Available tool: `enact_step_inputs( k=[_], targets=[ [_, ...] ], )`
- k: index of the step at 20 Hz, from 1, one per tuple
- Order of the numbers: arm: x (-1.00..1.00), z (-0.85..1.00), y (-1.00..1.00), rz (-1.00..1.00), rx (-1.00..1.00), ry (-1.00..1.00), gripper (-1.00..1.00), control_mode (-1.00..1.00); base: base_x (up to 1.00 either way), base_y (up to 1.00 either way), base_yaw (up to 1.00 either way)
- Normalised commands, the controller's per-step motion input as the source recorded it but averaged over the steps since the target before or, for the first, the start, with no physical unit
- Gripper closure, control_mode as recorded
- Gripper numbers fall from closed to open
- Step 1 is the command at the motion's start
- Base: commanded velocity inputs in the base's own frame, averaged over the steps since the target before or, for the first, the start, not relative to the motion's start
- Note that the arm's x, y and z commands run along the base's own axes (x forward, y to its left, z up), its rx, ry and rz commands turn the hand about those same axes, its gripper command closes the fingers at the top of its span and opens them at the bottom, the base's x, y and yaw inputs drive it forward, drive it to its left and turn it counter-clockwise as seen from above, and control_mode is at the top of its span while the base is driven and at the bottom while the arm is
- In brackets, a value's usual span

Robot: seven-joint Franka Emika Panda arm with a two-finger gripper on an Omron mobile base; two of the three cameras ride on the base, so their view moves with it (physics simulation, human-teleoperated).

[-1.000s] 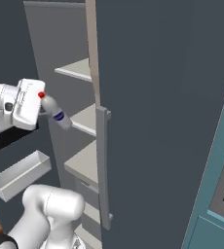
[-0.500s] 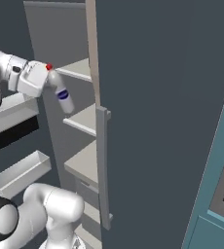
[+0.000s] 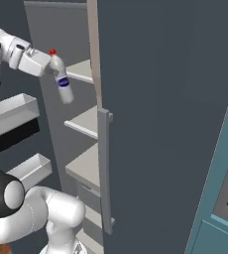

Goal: Take the bottled waters from the counter and place them in the freezer to freeze. Close the freezer door after placing the bottles.

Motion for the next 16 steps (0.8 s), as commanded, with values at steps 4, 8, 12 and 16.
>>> enact_step_inputs(
  k=[4,8,12,16],
  targets=[
    [-0.16,-0.03,-0.33,0.05,0.00,-0.28,1.00,-1.00,0.00,0.00,0.00],
    [0.00,0.00,-0.01,0.12,0.01,-0.14,1.00,-1.00,0.00,0.00,0.00],
    [0.06,0.00,0.04,0.09,0.00,-0.03,1.00,-1.00,0.00,0.00,0.00],
    [0.01,0.12,0.02,0.06,-0.02,-0.02,1.00,-1.00,0.00,0.00,0.00]
  ],
)
